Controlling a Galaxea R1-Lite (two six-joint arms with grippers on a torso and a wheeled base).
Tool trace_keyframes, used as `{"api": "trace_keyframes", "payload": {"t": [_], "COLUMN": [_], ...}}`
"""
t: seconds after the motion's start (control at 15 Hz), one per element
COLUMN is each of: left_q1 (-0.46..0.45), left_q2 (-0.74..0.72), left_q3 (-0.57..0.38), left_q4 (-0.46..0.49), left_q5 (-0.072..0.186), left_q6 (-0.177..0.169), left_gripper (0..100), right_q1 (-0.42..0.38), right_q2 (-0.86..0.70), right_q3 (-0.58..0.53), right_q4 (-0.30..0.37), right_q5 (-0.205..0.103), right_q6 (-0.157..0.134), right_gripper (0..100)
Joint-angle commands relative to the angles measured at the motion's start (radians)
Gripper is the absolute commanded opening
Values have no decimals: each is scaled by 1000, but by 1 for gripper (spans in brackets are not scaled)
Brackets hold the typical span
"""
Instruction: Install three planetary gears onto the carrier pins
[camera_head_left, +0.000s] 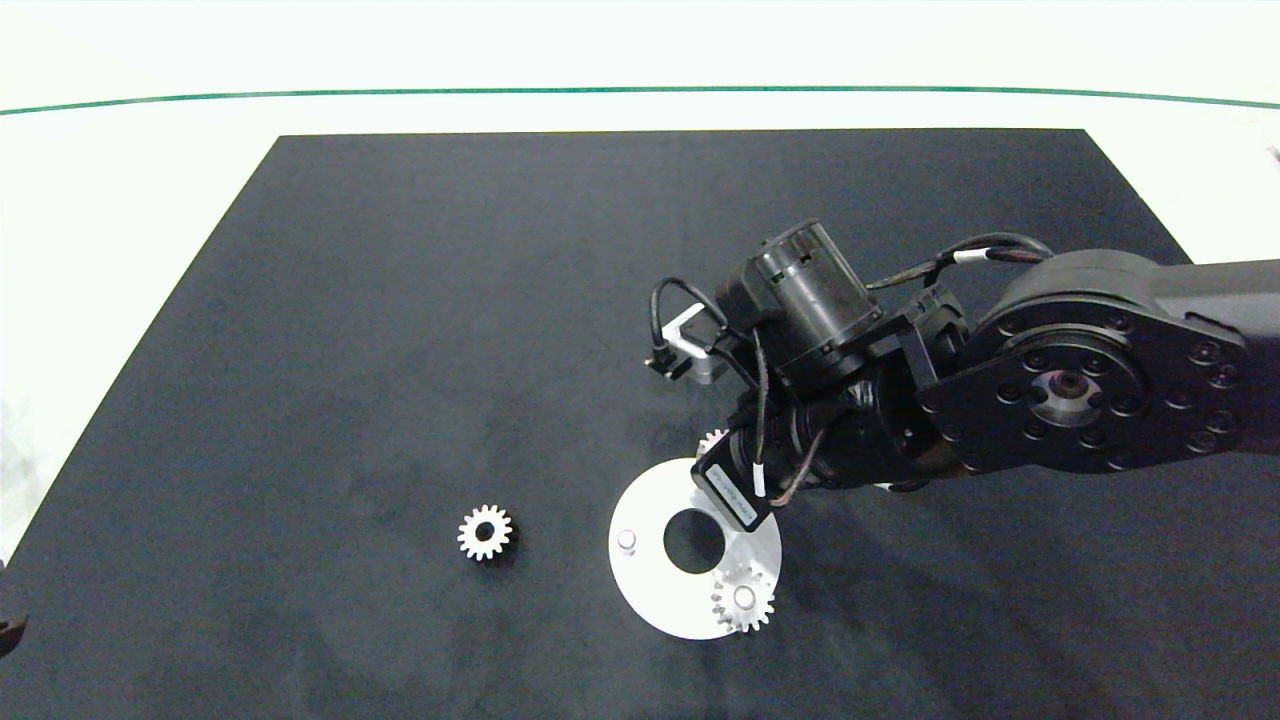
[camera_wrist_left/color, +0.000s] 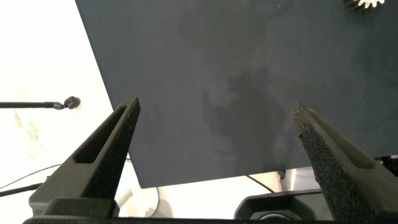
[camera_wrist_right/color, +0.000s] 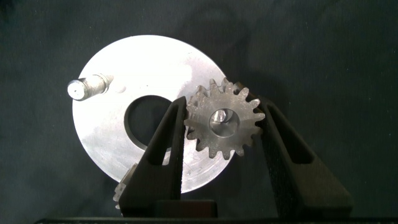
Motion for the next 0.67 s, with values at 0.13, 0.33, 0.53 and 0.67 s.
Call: {"api": "trace_keyframes", "payload": {"t": [0.13, 0.33, 0.53, 0.67], "left_q1": [2, 0, 0, 0], "left_q2": [0, 0, 0, -2], "left_q3": [1, 1, 1, 1], "left_q4": [5, 3, 3, 3], "left_q5": [1, 1, 1, 1], "left_q6": [1, 2, 2, 2], "left_gripper": [100, 100, 100, 100], "right_q1": [7, 7, 5, 5], "right_q2": [7, 7, 16, 20], "right_q3": [-8, -5, -8, -5], "right_q4": [4, 6, 6, 6], "right_q5": [-1, -1, -1, -2], "right_q6": [-3, -1, -1, -4], "right_gripper": [13, 13, 13, 13]}}
